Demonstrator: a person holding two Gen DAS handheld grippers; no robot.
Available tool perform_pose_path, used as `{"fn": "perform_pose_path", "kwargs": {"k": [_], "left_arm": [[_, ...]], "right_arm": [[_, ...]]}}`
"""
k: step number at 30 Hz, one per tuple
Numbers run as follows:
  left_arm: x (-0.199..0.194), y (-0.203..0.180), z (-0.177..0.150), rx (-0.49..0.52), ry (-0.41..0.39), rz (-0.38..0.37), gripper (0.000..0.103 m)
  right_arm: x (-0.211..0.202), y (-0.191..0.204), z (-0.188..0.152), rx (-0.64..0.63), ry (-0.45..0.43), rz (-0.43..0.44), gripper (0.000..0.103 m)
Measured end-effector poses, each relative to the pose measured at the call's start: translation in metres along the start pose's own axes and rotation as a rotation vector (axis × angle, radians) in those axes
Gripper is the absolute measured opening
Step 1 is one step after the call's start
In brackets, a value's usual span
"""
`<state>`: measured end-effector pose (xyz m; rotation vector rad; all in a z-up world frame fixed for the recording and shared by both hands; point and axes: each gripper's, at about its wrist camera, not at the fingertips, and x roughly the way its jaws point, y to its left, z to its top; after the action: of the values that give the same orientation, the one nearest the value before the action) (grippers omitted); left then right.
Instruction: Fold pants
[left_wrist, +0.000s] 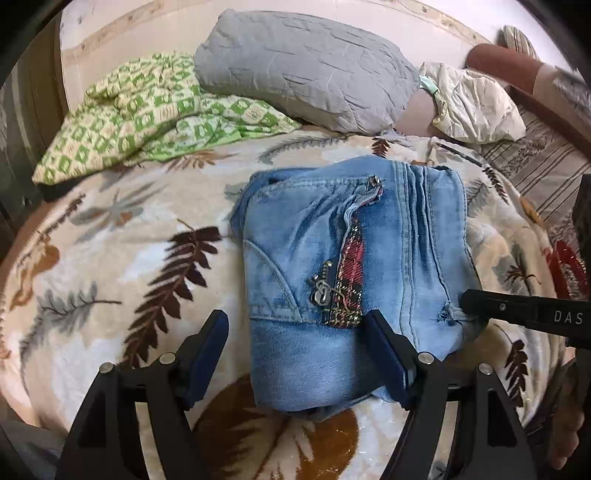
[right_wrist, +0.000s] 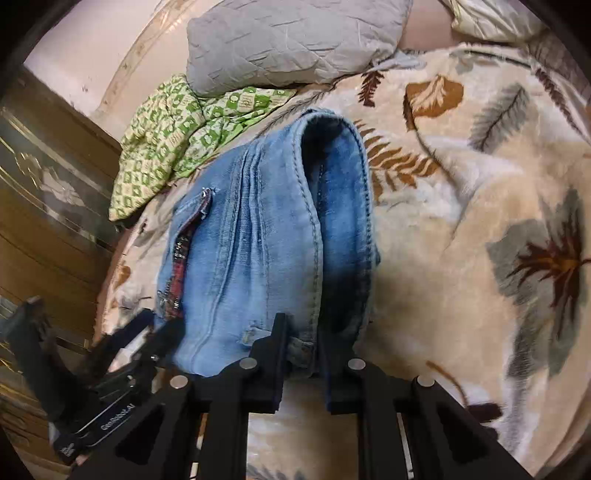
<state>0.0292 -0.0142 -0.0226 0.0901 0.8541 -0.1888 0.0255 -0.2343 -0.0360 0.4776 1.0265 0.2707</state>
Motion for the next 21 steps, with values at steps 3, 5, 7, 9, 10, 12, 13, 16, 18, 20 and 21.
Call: {"fn": "perform_pose_path", "kwargs": {"k": [3,5,7,9,10,12,13,16,18,20,21], "left_arm": [[-0.006,-0.011,0.012,0.051,0.019,0.105,0.078],[-0.014,-0.017,0.019,0.08,0.008,0.184,0.081],[-0.024,-0.024,0.025,0.092,-0.024,0.285,0.082],[-0.034,-0.027,0.03,0.096,-0.053,0.347,0.082],[-0.037,-0.027,0.032,0.1,-0.069,0.379,0.083],[-0.044,-0.029,0.034,0.117,-0.104,0.443,0.086],[-0.046,-0.029,0.036,0.127,-0.12,0.484,0.086],[-0.047,-0.03,0.038,0.151,-0.118,0.57,0.086],[-0.046,-0.029,0.039,0.158,-0.106,0.604,0.086],[-0.044,-0.027,0.041,0.158,-0.098,0.604,0.086],[-0.043,-0.027,0.042,0.157,-0.096,0.601,0.086]], "right_arm": [[-0.004,-0.013,0.001,0.055,-0.015,0.089,0.018],[-0.005,-0.012,0.003,0.069,-0.025,0.111,0.019],[-0.007,-0.01,0.004,0.061,-0.038,0.091,0.02],[-0.006,-0.008,0.005,0.056,-0.035,0.08,0.025],[-0.006,-0.009,0.004,0.062,-0.034,0.073,0.033],[-0.007,-0.011,0.005,0.077,-0.042,0.071,0.056],[-0.009,-0.011,0.006,0.083,-0.051,0.08,0.063],[-0.01,-0.013,0.007,0.078,-0.054,0.071,0.063],[-0.009,-0.011,0.007,0.069,-0.049,0.06,0.063],[-0.008,-0.009,0.007,0.06,-0.046,0.047,0.063],[-0.007,-0.009,0.007,0.058,-0.045,0.044,0.063]]}}
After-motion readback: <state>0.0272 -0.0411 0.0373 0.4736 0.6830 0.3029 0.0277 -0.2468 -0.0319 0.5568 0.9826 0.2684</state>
